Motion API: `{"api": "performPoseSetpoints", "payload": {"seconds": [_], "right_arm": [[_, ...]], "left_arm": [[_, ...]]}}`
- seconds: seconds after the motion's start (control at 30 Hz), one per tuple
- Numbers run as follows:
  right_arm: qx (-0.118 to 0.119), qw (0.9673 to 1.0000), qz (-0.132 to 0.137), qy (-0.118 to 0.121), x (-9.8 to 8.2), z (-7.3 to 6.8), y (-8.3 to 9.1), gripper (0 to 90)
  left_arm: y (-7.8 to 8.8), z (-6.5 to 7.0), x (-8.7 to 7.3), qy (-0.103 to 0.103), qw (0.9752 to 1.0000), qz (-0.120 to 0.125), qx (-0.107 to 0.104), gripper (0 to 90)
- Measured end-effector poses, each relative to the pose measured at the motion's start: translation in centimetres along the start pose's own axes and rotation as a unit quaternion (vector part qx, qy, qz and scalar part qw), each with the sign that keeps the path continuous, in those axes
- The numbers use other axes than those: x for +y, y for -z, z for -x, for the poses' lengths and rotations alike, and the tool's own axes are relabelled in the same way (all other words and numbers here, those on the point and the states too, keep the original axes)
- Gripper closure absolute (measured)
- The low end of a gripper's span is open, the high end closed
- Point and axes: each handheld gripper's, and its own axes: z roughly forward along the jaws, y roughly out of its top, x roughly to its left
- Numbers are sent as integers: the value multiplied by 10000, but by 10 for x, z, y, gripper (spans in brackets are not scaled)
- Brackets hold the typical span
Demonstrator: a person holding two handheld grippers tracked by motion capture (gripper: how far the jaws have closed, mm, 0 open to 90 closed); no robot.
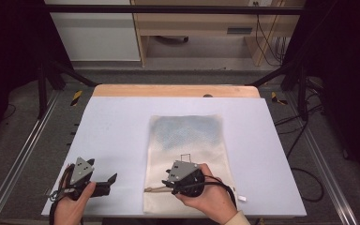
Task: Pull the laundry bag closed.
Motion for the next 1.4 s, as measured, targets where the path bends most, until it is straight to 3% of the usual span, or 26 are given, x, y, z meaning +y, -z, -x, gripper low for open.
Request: {"api": "performPoseSetpoints", "payload": {"seconds": [0.2, 0.27, 0.57, 0.77, 0.97, 1.4], "right_arm": [[186, 9995, -184, 156, 3, -4, -9, 727], [363, 9986, -269, 275, 5, -8, -17, 752], [764, 9942, -557, 515, 16, -17, -51, 726], [946, 9919, -724, 447, 17, -17, -69, 713], [970, 9916, -777, 361, 19, -16, -73, 663], [1117, 9879, -1047, 241, 17, -14, -88, 707]], "left_arm": [[-1, -1, 0, 53, 10000, -6, -23, 39], [0, -4, 0, 63, 10000, 5, -3, 41], [2, -6, 0, 125, 9999, -25, 44, 41], [2, -6, 0, 123, 9999, -26, 23, 41], [1, -6, 1, 113, 9999, -34, 8, 41], [0, -4, 1, 83, 9999, -45, -36, 41]]}}
